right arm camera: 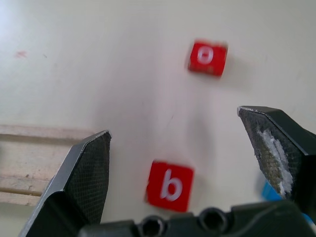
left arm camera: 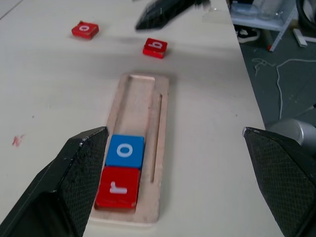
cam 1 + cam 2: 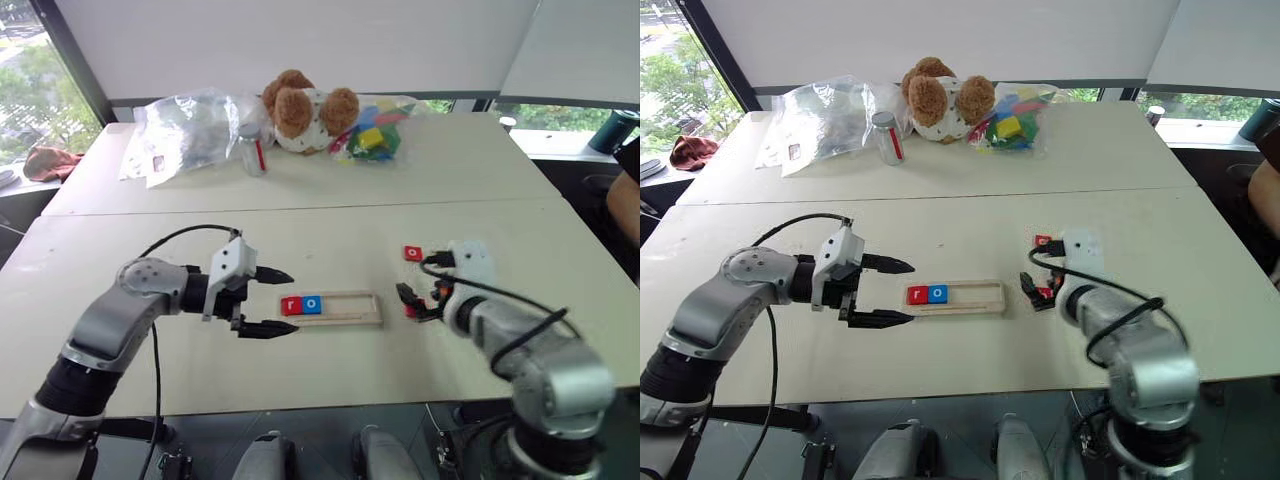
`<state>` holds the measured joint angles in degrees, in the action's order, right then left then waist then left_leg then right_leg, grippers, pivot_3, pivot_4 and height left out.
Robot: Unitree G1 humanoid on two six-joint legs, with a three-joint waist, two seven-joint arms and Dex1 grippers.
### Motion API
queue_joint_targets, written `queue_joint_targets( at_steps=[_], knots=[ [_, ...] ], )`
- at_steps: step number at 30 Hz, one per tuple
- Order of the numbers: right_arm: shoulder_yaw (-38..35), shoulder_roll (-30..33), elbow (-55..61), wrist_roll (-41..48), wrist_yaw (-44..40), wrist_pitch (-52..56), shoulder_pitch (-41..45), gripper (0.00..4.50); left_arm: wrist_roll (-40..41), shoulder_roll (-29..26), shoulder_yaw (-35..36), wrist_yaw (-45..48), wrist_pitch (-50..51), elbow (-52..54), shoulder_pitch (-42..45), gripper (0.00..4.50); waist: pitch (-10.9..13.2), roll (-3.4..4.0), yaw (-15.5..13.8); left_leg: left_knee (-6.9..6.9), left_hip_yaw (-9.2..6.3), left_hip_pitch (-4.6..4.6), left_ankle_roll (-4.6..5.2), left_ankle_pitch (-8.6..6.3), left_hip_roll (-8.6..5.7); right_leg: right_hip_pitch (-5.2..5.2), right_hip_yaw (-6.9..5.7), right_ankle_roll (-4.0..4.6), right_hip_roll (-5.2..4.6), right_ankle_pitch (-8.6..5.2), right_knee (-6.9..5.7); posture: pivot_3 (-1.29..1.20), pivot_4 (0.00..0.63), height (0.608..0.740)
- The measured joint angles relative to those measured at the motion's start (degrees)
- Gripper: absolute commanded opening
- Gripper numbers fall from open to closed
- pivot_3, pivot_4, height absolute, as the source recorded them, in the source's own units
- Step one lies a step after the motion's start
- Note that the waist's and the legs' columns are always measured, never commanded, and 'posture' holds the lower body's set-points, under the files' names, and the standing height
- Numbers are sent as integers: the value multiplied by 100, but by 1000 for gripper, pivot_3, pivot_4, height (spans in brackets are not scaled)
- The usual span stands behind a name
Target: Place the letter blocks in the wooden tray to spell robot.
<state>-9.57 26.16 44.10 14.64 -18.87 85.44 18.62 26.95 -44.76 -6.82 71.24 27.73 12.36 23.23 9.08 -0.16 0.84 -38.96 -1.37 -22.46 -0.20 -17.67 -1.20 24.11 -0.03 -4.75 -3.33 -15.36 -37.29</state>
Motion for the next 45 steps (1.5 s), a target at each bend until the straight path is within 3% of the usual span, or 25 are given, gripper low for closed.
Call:
queue_joint_targets(
  at_steps=[3,6,11,17,28,35,40,45],
  knots=[
    [-7,1110,-590,368,-1367,-1314,-276,4474,-1,-74,76,156,-44,-25,27,4500,1,-2,-13,4,-3,1,4,-2,1,-11,-5,-3,1,-2,14,0,150,740],
    [249,2014,-1705,330,-2950,-3685,-790,4474,-6,-77,80,248,-74,-46,49,4500,8,-13,-8,-3,-1,6,14,-8,0,-28,-6,-8,0,-4,24,0,150,740],
    [876,2379,-3605,-120,-4447,-6593,-757,4474,-51,-79,77,281,-116,-77,72,4500,15,-19,13,-9,4,17,14,-8,1,-36,-2,-9,-3,-3,19,0,150,740],
    [1251,2232,-5220,-453,-4948,-8101,-106,4474,-75,-86,89,208,-113,-29,-61,4500,24,-15,-12,-10,0,15,13,-8,3,-33,2,-9,-17,-4,15,0,150,740],
    [1539,1999,-6211,-497,-5571,-8724,285,4474,-71,-119,106,-73,-63,149,-283,4500,27,-13,-22,-15,-2,15,12,-7,1,-36,2,-8,-25,-3,15,0,150,740],
    [1623,1925,-6474,-561,-5697,-9095,385,1204,-79,-126,106,-155,-66,149,-283,4500,26,-13,-17,-18,-2,18,10,-6,0,-41,2,-7,-27,-3,15,0,150,740],
    [1624,1913,-6467,-612,-5670,-9047,464,1159,-132,-225,163,-154,-109,72,-325,4500,27,-12,-10,-17,-2,21,10,-7,0,-41,3,-7,-27,-3,15,0,150,740],
    [1747,1694,-5708,-479,-5597,-7868,1022,1159,-143,-532,467,-83,-230,-146,-566,4500,35,2,24,-11,-2,15,7,-5,3,-23,7,-7,-26,-3,6,0,150,740]
  ],
)
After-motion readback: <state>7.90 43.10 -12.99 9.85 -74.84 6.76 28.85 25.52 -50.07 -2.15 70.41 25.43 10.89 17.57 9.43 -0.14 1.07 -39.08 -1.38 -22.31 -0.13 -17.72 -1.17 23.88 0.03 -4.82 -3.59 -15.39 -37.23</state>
